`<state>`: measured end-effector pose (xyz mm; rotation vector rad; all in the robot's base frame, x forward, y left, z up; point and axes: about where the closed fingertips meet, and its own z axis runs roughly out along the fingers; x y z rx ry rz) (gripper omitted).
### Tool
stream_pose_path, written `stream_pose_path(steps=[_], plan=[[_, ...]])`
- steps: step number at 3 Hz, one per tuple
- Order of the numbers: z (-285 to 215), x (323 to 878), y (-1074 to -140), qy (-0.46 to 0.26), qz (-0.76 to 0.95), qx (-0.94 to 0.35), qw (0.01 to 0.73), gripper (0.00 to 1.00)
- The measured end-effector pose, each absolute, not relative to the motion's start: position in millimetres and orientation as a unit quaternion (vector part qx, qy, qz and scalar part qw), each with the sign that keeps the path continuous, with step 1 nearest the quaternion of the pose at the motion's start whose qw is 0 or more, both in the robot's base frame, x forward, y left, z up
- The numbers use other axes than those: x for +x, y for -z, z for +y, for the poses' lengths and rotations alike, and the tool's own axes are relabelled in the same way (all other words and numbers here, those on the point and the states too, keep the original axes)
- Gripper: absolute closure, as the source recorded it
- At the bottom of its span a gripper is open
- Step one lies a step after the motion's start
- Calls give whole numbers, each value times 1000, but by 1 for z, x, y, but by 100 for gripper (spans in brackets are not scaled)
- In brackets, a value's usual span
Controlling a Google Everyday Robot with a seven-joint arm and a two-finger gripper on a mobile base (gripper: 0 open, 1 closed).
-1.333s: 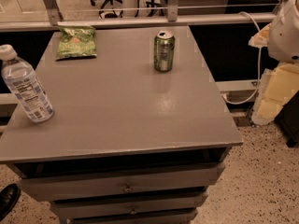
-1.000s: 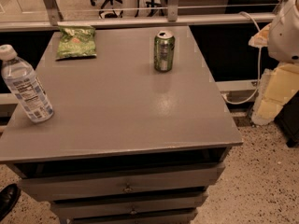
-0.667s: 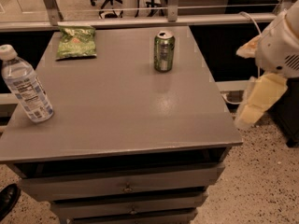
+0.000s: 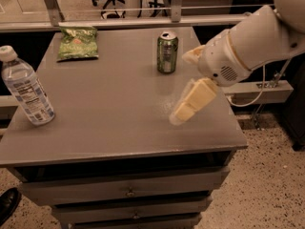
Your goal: Move blue plastic bottle near green can
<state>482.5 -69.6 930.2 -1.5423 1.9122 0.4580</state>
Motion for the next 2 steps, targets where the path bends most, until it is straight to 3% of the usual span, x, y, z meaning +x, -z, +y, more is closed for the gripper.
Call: stream_pose_path(steps=[1, 2], plan=[[1, 478, -941, -235, 693, -584, 352, 0], [1, 478, -941, -235, 693, -584, 352, 0]])
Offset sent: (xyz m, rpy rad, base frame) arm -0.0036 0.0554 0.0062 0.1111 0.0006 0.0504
